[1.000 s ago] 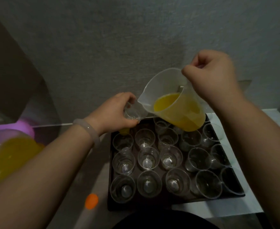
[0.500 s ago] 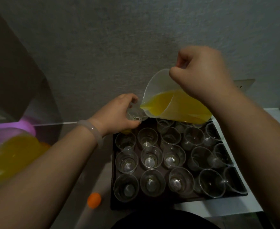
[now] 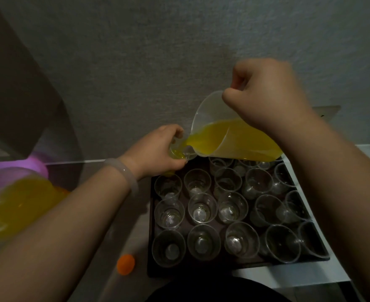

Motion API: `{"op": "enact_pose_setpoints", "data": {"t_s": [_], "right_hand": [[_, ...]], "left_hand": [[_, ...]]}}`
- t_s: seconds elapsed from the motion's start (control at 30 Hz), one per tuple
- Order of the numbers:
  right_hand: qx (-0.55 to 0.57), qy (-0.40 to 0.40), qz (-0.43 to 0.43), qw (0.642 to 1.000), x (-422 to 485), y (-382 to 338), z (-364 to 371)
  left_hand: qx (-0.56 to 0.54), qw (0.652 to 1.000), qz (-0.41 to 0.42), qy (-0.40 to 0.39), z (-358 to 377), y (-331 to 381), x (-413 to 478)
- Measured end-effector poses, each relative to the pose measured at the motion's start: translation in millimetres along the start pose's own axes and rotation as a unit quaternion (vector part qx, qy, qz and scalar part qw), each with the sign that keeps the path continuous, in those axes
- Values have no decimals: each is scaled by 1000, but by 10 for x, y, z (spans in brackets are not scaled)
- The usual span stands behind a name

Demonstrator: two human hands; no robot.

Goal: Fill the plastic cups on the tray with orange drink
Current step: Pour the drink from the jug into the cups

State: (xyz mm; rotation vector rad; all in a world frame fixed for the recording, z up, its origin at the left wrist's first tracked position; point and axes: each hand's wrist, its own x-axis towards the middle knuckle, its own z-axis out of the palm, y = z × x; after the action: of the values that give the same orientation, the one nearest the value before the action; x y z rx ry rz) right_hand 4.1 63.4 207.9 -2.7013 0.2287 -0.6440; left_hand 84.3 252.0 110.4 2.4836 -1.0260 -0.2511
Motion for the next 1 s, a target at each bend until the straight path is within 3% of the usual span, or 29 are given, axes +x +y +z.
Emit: {"op": "enact_pose_setpoints", "data": {"t_s": [1.0], "right_hand": [[-29,8,-33,999,17,-1,-44]], "left_hand": [[17,1000,-1,2,39,-19,57]]}}
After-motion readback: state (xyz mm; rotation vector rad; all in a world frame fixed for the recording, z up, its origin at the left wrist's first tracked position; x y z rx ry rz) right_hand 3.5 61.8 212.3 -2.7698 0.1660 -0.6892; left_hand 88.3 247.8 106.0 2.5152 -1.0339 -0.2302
